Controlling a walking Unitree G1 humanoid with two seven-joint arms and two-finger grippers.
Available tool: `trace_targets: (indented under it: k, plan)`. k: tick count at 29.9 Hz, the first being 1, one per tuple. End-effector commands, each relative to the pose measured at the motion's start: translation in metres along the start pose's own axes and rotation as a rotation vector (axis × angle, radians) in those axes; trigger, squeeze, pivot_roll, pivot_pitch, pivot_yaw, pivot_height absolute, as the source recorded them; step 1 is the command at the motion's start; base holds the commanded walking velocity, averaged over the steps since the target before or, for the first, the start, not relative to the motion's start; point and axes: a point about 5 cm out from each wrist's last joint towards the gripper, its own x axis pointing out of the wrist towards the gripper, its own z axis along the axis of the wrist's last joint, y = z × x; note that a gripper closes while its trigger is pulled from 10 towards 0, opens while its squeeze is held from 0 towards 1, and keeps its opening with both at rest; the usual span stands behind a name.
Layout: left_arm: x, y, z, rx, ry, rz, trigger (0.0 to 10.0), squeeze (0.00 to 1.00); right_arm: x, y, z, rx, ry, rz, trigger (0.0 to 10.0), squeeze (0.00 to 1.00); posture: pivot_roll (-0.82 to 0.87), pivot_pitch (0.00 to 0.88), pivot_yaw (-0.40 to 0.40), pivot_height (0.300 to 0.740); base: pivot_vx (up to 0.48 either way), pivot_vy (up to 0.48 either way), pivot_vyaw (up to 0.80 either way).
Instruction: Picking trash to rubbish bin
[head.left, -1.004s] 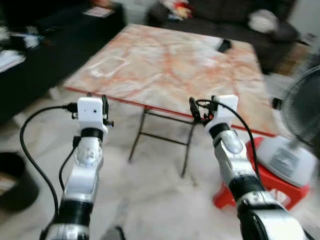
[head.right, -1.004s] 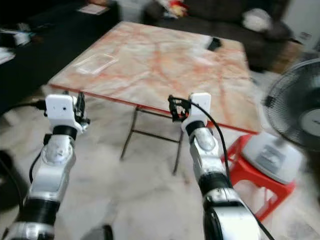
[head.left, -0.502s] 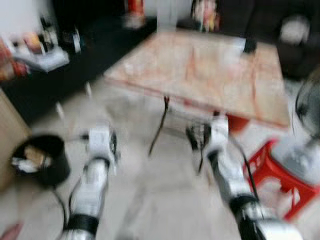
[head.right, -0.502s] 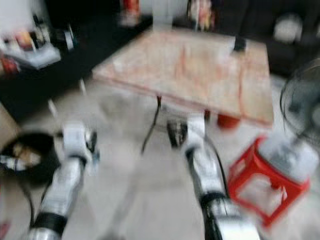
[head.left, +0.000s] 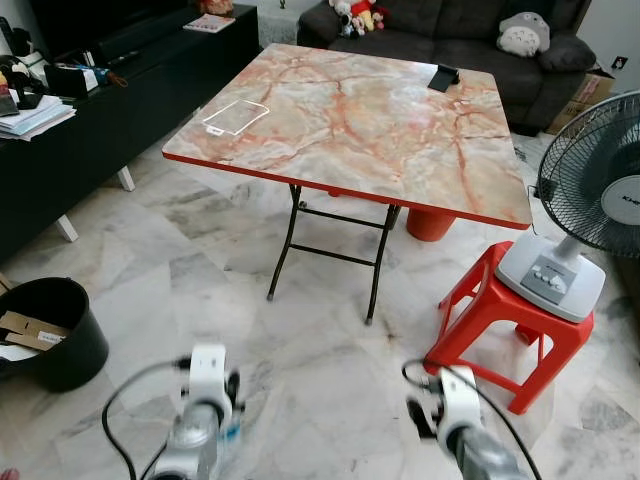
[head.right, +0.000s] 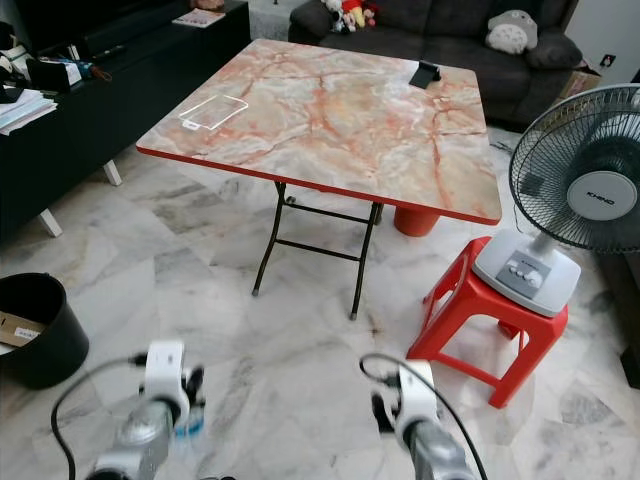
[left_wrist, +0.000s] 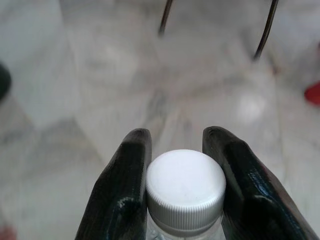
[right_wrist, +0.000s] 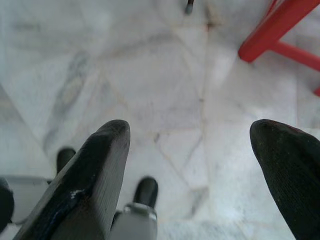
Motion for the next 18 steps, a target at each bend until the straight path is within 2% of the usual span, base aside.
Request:
trace_targets:
  k: [1, 5, 7, 18]
  plan:
    - [0.000, -0.003, -0.002, 0.028, 0.004, -0.011, 10.0, 0.00, 0.001, -0.002, 0.008, -0.038, -0.012, -0.013, 10.0, 0.00, 0.03, 0.045, -0.079, 0.740, 0.000, 0.000, 0.80]
    - [-0.005, -0.006, -0.022, 0.074, 0.082, -0.015, 10.0, 0.00, -0.002, -0.007, -0.009, -0.037, 0.051, -0.055, 10.0, 0.00, 0.04, 0.031, -0.081, 0.740, 0.000, 0.000, 0.80]
    - [-0.006, -0.007, -0.026, 0.062, 0.099, -0.012, 10.0, 0.00, -0.003, -0.006, -0.012, -0.043, 0.060, -0.052, 10.0, 0.00, 0.04, 0.024, -0.077, 0.740, 0.000, 0.000, 0.80]
    - [-0.010, -0.008, -0.039, 0.081, 0.159, -0.011, 10.0, 0.00, -0.001, 0.003, -0.010, -0.075, 0.056, -0.022, 10.0, 0.00, 0.04, 0.000, -0.070, 0.740, 0.000, 0.000, 0.80]
